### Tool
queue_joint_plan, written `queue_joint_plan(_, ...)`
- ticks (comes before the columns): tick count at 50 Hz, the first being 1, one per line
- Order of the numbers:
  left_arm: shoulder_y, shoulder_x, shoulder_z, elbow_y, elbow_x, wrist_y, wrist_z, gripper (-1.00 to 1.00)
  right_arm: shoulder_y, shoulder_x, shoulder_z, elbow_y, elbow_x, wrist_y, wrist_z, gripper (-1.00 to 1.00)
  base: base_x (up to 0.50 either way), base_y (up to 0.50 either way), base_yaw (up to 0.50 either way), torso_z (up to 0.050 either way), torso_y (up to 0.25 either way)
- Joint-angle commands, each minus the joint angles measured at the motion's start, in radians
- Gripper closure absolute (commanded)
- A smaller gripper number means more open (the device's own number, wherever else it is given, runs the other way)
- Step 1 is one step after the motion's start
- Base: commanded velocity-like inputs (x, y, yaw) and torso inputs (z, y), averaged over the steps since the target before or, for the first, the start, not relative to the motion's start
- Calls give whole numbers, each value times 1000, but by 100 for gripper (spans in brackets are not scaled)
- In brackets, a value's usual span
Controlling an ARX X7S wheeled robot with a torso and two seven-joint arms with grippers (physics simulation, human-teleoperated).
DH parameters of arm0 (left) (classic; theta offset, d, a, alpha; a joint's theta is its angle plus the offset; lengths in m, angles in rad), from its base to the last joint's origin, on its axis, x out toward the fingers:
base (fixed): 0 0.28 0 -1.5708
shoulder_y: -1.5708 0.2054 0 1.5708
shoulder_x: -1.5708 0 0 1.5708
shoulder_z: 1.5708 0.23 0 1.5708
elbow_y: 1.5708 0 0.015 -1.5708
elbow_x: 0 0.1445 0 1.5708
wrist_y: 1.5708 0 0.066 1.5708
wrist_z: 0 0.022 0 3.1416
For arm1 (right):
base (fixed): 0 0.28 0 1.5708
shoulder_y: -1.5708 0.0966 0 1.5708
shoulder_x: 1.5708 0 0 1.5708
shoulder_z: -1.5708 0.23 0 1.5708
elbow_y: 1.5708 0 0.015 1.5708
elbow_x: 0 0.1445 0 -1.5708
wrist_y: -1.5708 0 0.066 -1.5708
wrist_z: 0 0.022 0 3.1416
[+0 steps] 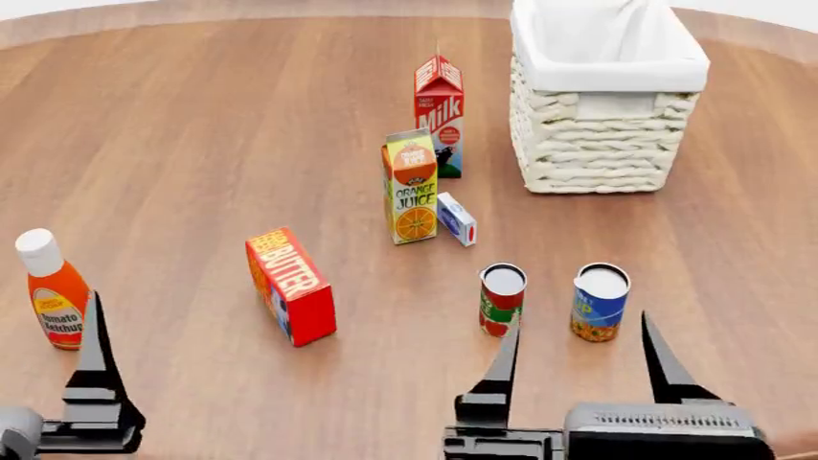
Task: Pick up the alphabet soup and the tomato sauce, and put them in the basket.
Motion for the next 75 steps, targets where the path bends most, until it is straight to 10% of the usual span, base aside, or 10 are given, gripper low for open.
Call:
queue_joint_plan(1,-6,-76,-17,272,30,-53,-14,-100,68,35,24,-298,16,180,16,-100,0,0,0,38,104)
queue_joint_plan(48,-13,-79,3,296,-8,-90,-47,-100,63,67,-27,-340,64,204,40,-100,0,0,0,46,136)
queue_joint_plan(75,-6,-91,15,300,-13,-86,-64,-100,36,97,-79,-310,50,140,44,-100,0,-366,0,0,0)
